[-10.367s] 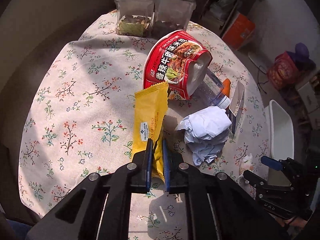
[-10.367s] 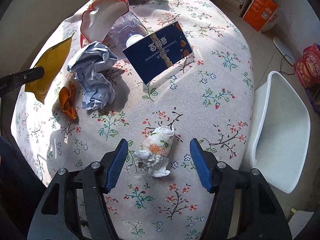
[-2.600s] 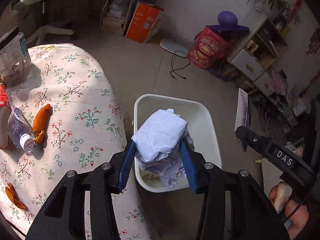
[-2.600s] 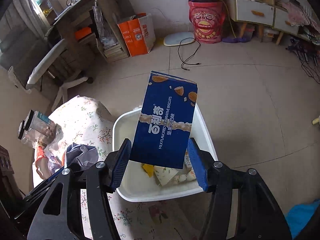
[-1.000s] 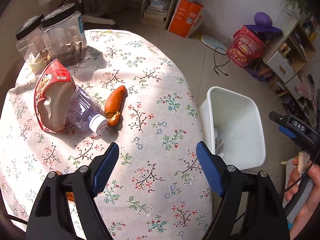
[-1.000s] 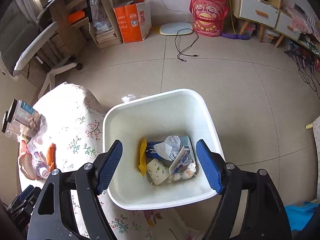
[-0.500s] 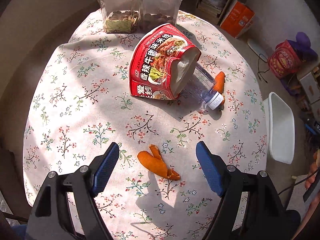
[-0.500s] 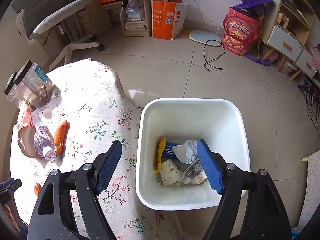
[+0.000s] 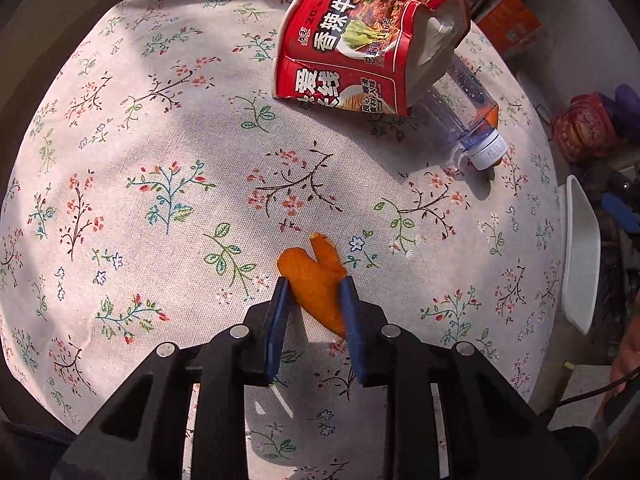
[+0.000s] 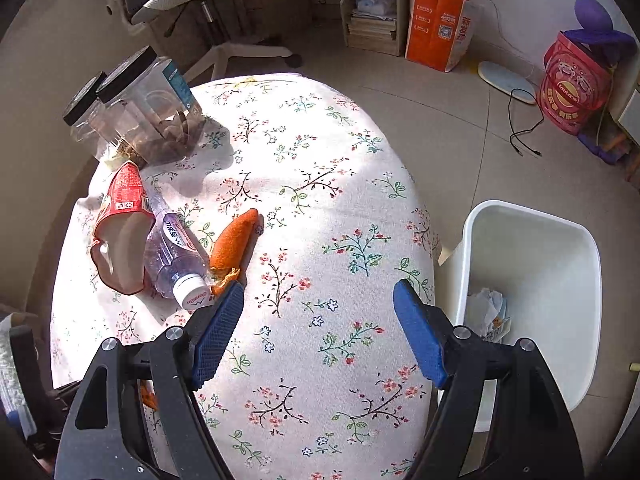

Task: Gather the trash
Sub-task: 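Move the left tool to the orange peel piece while the right tool reaches the other peel, then grasp and lift an orange peel with each tool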

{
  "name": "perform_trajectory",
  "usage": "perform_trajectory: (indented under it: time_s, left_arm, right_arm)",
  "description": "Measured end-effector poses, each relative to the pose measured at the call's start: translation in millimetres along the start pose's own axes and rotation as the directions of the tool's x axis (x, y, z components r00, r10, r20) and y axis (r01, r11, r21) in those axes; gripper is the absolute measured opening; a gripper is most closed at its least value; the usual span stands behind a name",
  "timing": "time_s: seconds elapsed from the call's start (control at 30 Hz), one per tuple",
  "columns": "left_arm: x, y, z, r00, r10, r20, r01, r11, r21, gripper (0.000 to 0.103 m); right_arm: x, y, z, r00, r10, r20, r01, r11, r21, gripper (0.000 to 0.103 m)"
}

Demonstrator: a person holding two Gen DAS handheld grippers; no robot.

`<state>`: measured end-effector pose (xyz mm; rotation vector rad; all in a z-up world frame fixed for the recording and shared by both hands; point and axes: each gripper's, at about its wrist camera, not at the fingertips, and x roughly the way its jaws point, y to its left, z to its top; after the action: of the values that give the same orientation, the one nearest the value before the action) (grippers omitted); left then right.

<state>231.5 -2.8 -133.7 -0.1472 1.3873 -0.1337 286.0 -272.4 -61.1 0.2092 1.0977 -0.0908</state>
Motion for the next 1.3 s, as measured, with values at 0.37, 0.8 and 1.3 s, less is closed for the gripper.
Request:
perform_trajectory:
  time_s: [0.37, 0.8, 1.3]
  left_arm:
    - [-42.6, 19.0, 17.4, 0.987, -0.008, 0.158, 0.009, 1.000, -0.007, 0.011]
    - [-44.9, 11.5, 29.9, 0.979, 0.012, 0.203, -0.015, 1.000, 0.015, 0.011]
    - [-64.7, -5.4, 34.9, 0.970, -0.027, 0.243, 0.018, 0.999, 0.040, 0.011]
  right_arm:
    - [53.8, 20.1, 4.7, 0.990, 0.119, -0.069, -0.108, 0.983, 0.146, 0.045]
    - [79.4, 53.3, 15.4, 0.984, 0.162, -0.073, -0.152, 0.980, 0.131, 0.035]
    - [45.2, 47.6, 13.7, 0.994, 0.103, -0.034, -0.099, 0.989, 0.111, 0.012]
